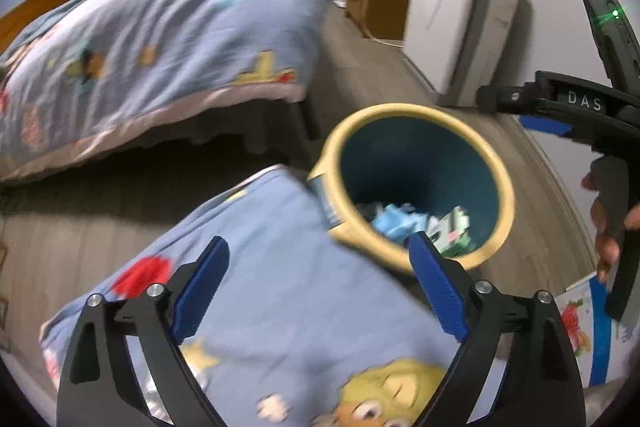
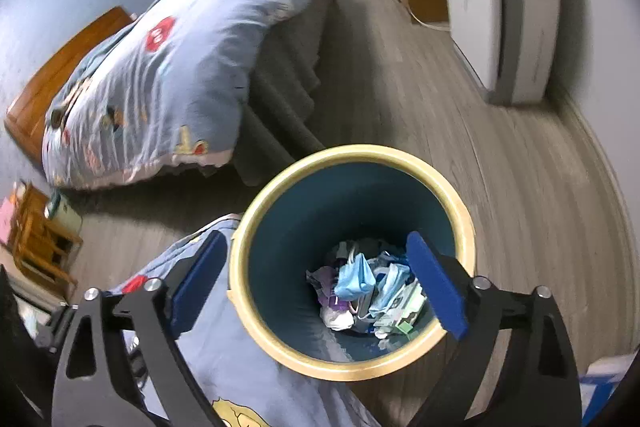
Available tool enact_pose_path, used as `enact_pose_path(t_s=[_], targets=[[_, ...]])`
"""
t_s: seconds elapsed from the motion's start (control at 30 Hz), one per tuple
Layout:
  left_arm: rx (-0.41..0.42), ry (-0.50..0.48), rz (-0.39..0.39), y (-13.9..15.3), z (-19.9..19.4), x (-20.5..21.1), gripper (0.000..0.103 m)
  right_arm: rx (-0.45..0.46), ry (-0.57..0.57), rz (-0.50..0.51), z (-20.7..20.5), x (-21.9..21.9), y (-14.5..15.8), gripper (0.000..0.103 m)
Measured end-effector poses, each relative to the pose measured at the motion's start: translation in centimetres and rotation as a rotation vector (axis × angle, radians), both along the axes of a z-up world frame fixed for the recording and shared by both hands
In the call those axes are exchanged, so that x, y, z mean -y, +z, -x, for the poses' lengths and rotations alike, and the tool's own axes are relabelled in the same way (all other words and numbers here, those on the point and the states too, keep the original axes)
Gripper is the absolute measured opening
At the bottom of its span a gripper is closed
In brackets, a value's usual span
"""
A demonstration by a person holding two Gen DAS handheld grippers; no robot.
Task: Collect trash
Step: 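Move both tools back over the pillow toward the foil packet and sachet, then grasp the white sachet with the left tool while the right tool grasps the silver foil packet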
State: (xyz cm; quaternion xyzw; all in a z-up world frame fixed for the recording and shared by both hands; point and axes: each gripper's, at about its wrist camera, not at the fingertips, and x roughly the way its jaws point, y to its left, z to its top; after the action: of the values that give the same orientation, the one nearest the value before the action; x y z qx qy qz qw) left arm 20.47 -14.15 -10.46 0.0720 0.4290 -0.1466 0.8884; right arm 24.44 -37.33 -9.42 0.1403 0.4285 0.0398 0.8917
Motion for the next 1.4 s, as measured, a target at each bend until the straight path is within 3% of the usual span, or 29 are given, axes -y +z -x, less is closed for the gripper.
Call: enact_pose_path(t_s=[0.4, 0.67, 0.83, 0.97, 1.17, 1.4], targets=[[0.009, 0.209, -0.042, 3.7, 6.7, -14.0, 0.094, 0.009, 0.202, 0.115, 1.1, -11.4, 1.7, 0.097], [-0.028, 0.302, -0.038, 0.8, 9.9, -20.3, 0.094, -0.055, 0.285, 0.143, 2.2, -18.7, 0.4, 0.097], [-0.101, 0.29, -0.073, -2.7, 10.6, -22.1, 0.094, -0.065, 0.288, 0.169, 2.5, -21.1, -0.2, 0.097], [-0.17, 0.295, -0.054, -5.5, 10.8, -22.8, 0.094, -0.098, 0.273, 0.144, 2.4, -22.5, -1.3, 0.097], [-0.225, 0.23, -0.087, -9.1, 10.8, -21.0, 0.094, -0.134, 0.309, 0.18, 2.1, -24.8, -3.1, 0.097], [-0.269, 0.138, -0.125, -11.4, 10.5, -18.9, 0.093, -0.149, 0.332, 0.195, 1.7, -25.7, -3.9, 0.097]])
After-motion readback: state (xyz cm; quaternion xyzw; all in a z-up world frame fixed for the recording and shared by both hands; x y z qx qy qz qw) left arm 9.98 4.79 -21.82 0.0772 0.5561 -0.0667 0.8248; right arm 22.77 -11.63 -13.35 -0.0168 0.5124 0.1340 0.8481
